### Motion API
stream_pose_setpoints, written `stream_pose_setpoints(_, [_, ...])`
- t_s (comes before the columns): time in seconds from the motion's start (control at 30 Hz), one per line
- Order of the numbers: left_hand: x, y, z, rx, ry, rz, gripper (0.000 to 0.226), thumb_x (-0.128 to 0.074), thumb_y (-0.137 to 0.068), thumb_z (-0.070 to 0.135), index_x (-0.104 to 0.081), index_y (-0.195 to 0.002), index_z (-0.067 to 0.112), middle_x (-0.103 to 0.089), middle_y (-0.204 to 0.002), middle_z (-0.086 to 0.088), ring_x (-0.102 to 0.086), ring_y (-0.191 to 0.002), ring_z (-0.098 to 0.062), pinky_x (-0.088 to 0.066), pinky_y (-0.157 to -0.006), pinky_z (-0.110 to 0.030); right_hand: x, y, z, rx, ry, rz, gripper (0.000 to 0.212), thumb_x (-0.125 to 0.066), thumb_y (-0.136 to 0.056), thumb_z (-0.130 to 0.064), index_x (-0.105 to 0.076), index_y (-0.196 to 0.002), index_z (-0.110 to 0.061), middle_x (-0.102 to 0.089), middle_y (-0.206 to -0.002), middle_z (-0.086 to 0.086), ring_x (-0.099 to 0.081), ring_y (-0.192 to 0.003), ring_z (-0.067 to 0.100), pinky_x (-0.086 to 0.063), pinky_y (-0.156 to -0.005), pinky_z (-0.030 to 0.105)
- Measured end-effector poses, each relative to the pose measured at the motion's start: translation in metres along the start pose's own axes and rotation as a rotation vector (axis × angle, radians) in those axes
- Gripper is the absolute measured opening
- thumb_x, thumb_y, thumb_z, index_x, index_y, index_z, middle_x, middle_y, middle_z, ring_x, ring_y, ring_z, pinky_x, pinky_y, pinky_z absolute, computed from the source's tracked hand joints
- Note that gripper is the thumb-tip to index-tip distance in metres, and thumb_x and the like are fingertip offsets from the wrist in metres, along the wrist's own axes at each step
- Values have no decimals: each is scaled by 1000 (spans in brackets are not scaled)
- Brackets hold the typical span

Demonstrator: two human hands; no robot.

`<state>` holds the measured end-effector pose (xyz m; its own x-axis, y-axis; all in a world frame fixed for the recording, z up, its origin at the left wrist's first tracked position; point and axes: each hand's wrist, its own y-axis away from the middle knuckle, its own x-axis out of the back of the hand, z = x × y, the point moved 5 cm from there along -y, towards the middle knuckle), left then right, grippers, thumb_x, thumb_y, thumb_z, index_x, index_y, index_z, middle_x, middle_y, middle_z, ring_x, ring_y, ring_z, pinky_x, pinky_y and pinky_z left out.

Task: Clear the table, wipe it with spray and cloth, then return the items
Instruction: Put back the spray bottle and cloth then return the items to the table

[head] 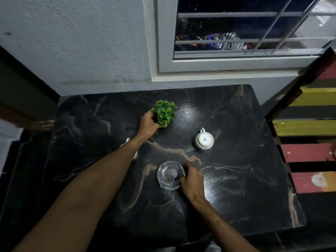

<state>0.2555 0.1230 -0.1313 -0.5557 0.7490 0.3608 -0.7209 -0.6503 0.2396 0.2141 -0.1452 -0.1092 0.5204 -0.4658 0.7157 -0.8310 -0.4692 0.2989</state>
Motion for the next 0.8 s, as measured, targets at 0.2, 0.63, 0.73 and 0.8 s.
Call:
stream_pose_setpoints(0.2, [3, 3, 0, 17, -16, 18, 67, -97, -57, 6, -70, -118, 7, -75, -117, -10, -70, -109, -21, -57, -99, -39, -6, 3, 7, -27, 17, -38, 22, -55, -66, -6, -57, -84, -18, -67, -78, -1, -61, -72, 22, -50, -66, 36])
stream_pose_setpoints(0.63, [3, -7, -19, 69, -49, -6, 80, -97, -46, 25, -69, -120, 16, -76, -118, -4, -70, -112, -20, -55, -102, -44, -7, 7, 14, -33, 5, -63, 30, -62, -70, -7, -64, -97, -22, -70, -89, -6, -65, -79, 14, -55, -70, 32])
stream_pose_setpoints(0.73, [5, -1, -8, 101, -41, -35, 80, -97, -51, 3, -63, -123, 13, -73, -120, -7, -69, -113, -25, -55, -103, -47, -2, 6, 13, -29, 18, -94, 29, -67, -71, -15, -65, -99, -22, -70, -91, -6, -65, -81, 15, -48, -67, 26])
stream_pose_setpoints(0.8, [7, 7, 1, 128, -13, -73, 84, -90, -57, -11, -55, -130, 10, -69, -123, -10, -67, -116, -29, -56, -101, -47, 2, 6, 12, -28, 28, -109, 29, -72, -72, -22, -66, -101, -23, -71, -91, -7, -66, -83, 15, -45, -67, 25])
